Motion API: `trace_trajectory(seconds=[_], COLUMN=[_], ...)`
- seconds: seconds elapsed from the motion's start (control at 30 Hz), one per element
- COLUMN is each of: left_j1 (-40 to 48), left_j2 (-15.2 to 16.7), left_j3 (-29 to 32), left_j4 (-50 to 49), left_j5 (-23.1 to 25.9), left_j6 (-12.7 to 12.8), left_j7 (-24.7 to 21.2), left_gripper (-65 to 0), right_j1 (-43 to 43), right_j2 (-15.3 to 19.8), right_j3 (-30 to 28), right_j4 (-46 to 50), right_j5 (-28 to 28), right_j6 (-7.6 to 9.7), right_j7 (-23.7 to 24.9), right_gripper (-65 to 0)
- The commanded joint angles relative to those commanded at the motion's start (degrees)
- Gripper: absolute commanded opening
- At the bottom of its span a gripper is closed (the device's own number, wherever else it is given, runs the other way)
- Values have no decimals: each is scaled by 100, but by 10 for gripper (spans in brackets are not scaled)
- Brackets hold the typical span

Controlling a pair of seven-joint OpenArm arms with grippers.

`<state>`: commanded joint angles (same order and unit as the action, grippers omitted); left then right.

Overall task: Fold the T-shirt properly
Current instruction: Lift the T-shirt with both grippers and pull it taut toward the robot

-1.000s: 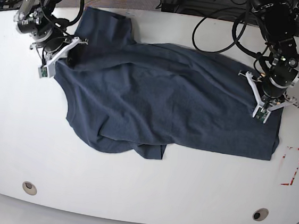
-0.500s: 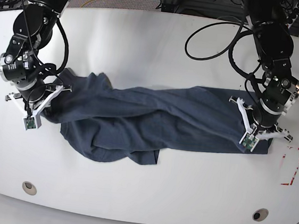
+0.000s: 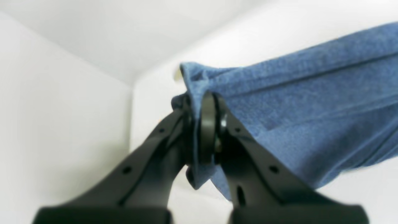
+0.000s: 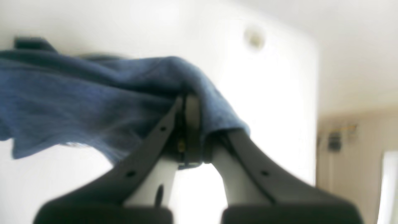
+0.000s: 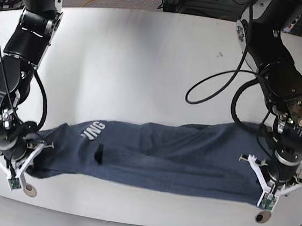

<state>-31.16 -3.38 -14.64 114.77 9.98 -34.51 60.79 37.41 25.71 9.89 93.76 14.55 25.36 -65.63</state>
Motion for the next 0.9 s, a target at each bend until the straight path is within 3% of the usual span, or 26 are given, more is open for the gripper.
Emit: trace_trajectory(seconds=[0.2,0.43,0.6,0.7,0.9], left_j1=[-1011,-2163,-2716,-2866,-2681], left_j2=[-26,-62,-422,-475,-730], left_j3=[-18,-290,-290,-290,-290], left_j4=[-9,-167,-387,-589,-589], left_j5=[0,18,-9,-18,-26], left_j6=[141,141,141,141,114], left_j7=[308,325,448,466,475], left_gripper=[-650,-650,-650,-650,-650], right_j1=[1143,2418,3051,3270,3262], right_j2=[264,404,440,563,756], right_j3=[-466,-1037,-1363,-1407,-1292], right_j4=[-492,-721,-791,-791,-615], right_j5=[53,53,53,62,62], right_j6=[0,9,9,18,343], right_j7=[-18,-35,-44,-53,-246], right_gripper=[-650,-650,-650,-650,-650])
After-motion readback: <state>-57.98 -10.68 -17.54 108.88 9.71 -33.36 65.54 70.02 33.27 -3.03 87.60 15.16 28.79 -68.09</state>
